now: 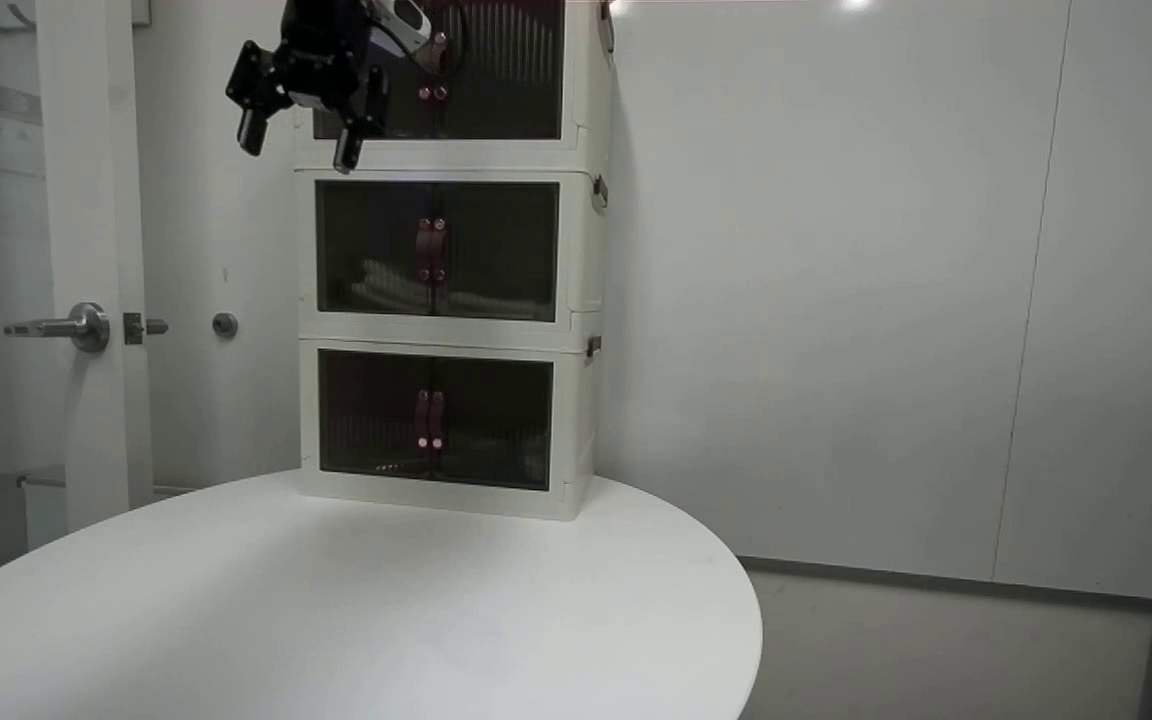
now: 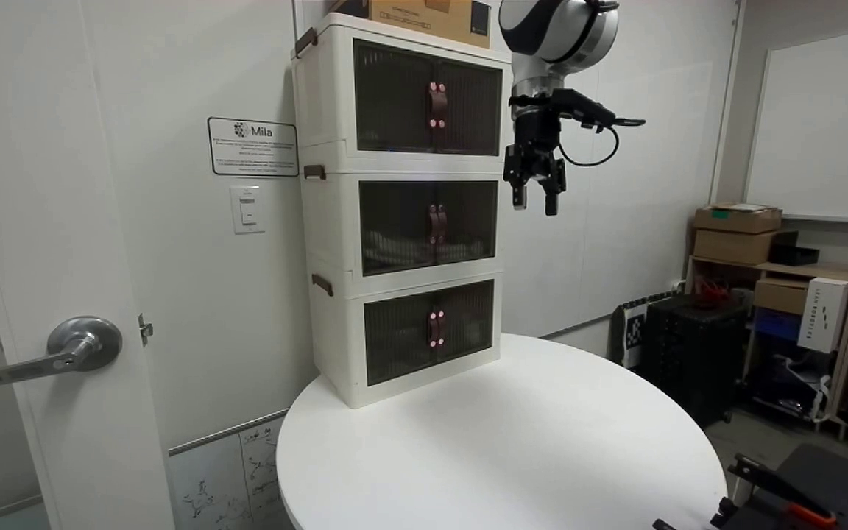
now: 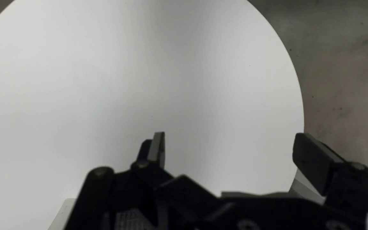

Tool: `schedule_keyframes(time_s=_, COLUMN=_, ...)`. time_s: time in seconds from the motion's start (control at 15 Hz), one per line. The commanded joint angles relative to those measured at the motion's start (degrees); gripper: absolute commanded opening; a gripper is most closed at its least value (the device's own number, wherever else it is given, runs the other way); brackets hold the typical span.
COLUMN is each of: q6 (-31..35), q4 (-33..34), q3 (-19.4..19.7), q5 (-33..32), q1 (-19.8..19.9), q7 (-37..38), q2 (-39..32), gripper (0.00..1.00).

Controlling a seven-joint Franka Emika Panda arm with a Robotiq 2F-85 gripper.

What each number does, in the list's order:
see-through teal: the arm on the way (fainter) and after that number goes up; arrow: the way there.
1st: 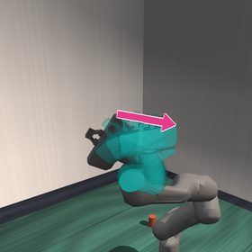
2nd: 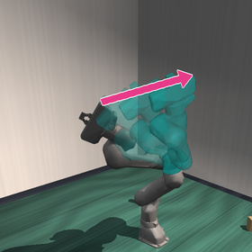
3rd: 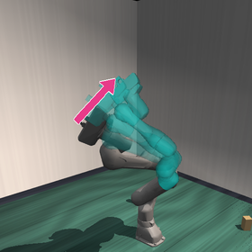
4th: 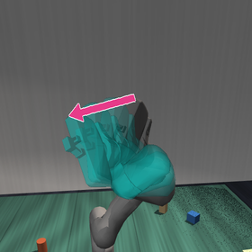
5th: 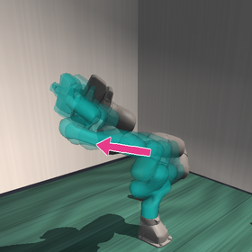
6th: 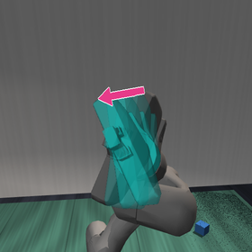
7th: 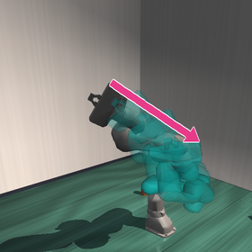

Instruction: Close the cabinet door

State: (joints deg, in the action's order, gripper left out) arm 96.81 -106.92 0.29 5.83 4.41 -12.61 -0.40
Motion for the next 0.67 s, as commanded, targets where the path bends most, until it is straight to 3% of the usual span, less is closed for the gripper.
schedule_keyframes(time_s=0.0, q6=8.66, q4=-14.32, q3=1.14, q5=3.26, q1=-0.62, q7=2.27, q2=11.31, gripper=1.00)
schedule_keyframes(time_s=0.33, q6=17.69, q4=-27.43, q3=1.32, q5=-0.44, q1=-0.80, q7=3.40, q2=21.90, gripper=1.00)
schedule_keyframes(time_s=0.4, q6=14.05, q4=-21.27, q3=1.83, q5=0.53, q1=-1.21, q7=2.45, q2=16.27, gripper=1.00)
schedule_keyframes(time_s=0.6, q6=16.05, q4=-25.84, q3=1.92, q5=0.03, q1=-1.32, q7=2.60, q2=20.41, gripper=1.00)
